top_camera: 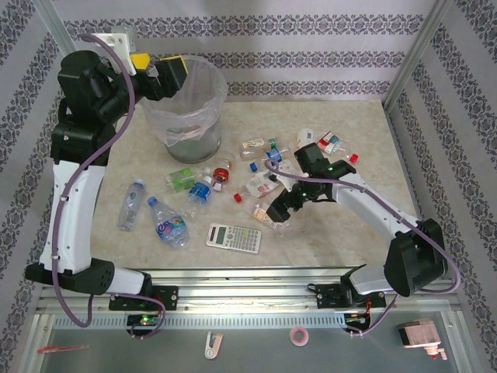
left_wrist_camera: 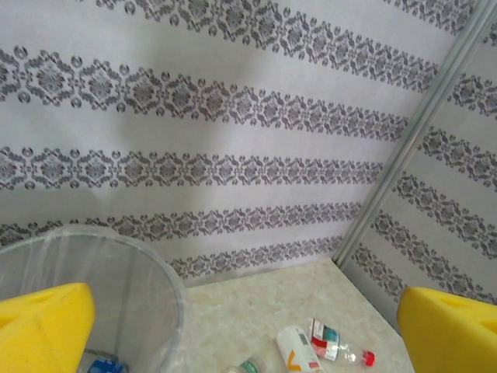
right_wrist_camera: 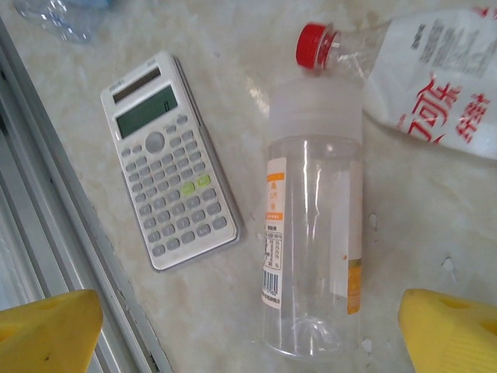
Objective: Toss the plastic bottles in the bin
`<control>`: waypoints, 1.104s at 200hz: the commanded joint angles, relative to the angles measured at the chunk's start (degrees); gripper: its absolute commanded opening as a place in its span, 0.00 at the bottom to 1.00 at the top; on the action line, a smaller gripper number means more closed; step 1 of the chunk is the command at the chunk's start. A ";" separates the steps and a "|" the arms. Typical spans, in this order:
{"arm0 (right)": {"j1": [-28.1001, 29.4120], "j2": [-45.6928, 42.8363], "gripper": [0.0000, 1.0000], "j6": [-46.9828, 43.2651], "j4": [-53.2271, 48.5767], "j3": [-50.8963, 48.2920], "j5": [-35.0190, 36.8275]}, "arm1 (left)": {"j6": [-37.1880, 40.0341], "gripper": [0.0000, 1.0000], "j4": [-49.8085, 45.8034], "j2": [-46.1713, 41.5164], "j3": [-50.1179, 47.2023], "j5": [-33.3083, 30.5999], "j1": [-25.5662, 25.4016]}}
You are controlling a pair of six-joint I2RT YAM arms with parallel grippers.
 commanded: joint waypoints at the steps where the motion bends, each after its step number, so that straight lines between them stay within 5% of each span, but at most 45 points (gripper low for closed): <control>1: 1.48 1.83 0.97 -1.83 -1.77 1.21 2.47 | 1.03 1.00 -4.27 -2.05 -1.80 1.59 -1.15; 75: 3.62 8.24 0.97 -2.15 -3.19 3.61 7.03 | 0.24 1.00 -5.49 -8.34 -11.61 1.66 -1.77; 221: 6.52 17.65 0.97 -0.20 -2.61 6.11 15.36 | -2.30 1.00 -3.06 -9.85 -16.35 2.89 -2.00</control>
